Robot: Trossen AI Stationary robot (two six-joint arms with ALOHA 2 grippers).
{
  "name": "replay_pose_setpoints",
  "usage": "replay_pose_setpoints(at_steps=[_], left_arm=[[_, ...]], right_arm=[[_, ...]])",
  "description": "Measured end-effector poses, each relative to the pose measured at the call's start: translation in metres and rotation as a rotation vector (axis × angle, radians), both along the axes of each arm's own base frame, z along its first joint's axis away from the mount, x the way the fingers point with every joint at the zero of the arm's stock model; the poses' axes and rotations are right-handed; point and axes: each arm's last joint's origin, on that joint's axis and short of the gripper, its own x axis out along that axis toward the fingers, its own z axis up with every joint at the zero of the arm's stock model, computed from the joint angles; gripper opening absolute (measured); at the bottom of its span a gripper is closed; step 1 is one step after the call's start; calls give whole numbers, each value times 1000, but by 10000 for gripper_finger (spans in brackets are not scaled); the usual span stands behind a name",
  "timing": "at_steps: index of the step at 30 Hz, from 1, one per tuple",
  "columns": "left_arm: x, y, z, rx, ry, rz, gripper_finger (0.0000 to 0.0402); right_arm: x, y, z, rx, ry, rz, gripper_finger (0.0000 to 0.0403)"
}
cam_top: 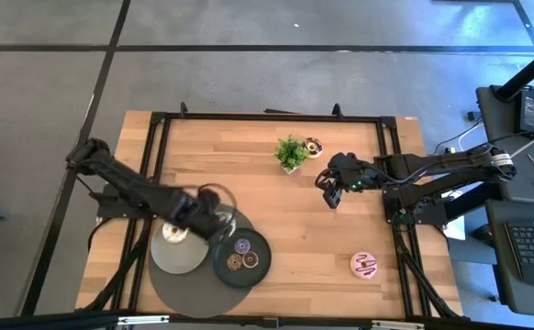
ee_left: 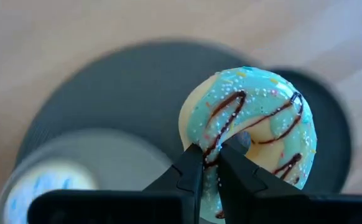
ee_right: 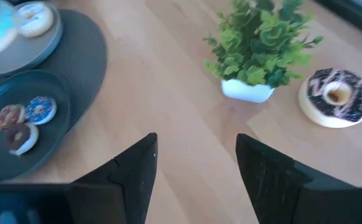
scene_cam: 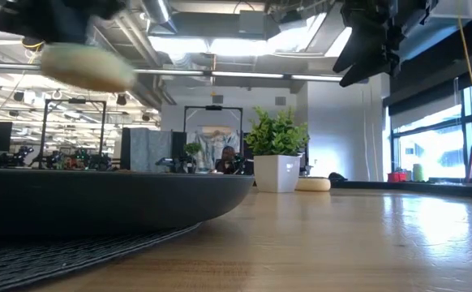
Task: Pick & Place donuts
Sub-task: Put the big light green donut on the gray plate
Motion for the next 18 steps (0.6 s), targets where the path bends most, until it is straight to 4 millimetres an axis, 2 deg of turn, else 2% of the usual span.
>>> replay_pose_setpoints(at_steps=[4, 9, 18], left_arm=[[-19, -23, -9, -22, 106, 87, 30], [-27, -49, -23, -34, 142, 182, 29], [-27, -67, -54, -17, 300, 324, 29]], right_arm=[[0, -1, 1, -28, -9, -28, 218], [2, -2, 2, -46, -31, -36, 218], [5, -1, 6, -57, -79, -23, 218]])
